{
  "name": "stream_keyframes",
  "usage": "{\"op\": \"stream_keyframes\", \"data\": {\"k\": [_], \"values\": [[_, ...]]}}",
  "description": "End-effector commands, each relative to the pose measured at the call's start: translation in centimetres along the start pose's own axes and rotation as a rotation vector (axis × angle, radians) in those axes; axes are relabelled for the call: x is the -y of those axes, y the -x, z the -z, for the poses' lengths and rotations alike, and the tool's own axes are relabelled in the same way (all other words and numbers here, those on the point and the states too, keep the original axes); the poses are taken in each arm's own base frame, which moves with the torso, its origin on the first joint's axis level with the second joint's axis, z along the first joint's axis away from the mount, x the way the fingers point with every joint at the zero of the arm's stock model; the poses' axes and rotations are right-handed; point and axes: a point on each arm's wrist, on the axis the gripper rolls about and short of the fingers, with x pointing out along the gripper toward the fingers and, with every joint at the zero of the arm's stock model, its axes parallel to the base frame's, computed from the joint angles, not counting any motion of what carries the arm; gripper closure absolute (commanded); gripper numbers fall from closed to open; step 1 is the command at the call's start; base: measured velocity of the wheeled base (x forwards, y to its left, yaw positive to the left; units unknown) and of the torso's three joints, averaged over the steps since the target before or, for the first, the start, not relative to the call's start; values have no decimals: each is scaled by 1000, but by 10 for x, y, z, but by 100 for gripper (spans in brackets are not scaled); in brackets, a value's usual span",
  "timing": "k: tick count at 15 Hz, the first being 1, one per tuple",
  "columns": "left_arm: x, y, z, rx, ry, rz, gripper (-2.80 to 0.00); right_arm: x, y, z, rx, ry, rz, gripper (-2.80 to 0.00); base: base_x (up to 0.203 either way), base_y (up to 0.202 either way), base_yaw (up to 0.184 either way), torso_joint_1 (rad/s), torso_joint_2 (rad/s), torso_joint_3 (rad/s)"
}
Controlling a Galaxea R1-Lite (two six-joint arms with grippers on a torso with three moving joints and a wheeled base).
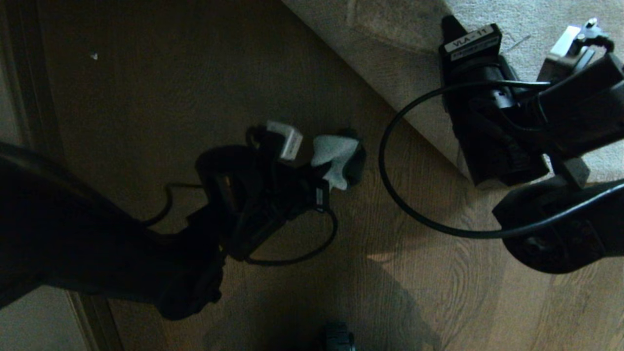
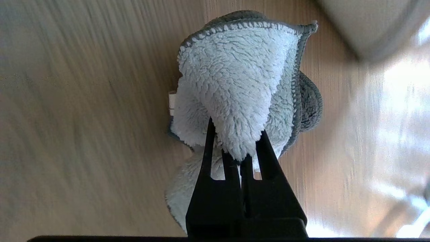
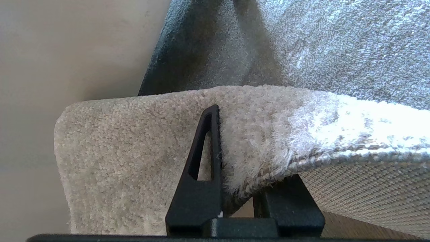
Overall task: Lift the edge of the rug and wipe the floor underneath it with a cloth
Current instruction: Wipe the floor under the carpet with a rag
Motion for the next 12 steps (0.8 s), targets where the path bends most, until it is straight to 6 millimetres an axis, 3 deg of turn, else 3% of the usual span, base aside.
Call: {"op": "stream_keyframes", "data": {"k": [1, 5, 7, 9, 12], "values": [[-16, -16, -3, 39, -2, -48, 0, -2, 0, -3, 33, -24, -22, 0, 0, 0, 0, 0, 0, 0], [-73, -16, -16, 106, -20, -194, 0, -3, 1, -4, 35, -25, -23, 0, 0, 0, 0, 0, 0, 0], [-100, -7, -31, 159, -34, -266, 0, -3, 1, -5, 35, -26, -24, 0, 0, 0, 0, 0, 0, 0], [-115, 5, -47, 202, -46, -316, 0, -3, 4, -7, 29, -23, -20, 0, 0, 0, 0, 0, 0, 0], [-116, 24, -68, 250, -55, -337, 0, -5, 4, -9, 34, -25, -23, 0, 0, 0, 0, 0, 0, 0]]}}
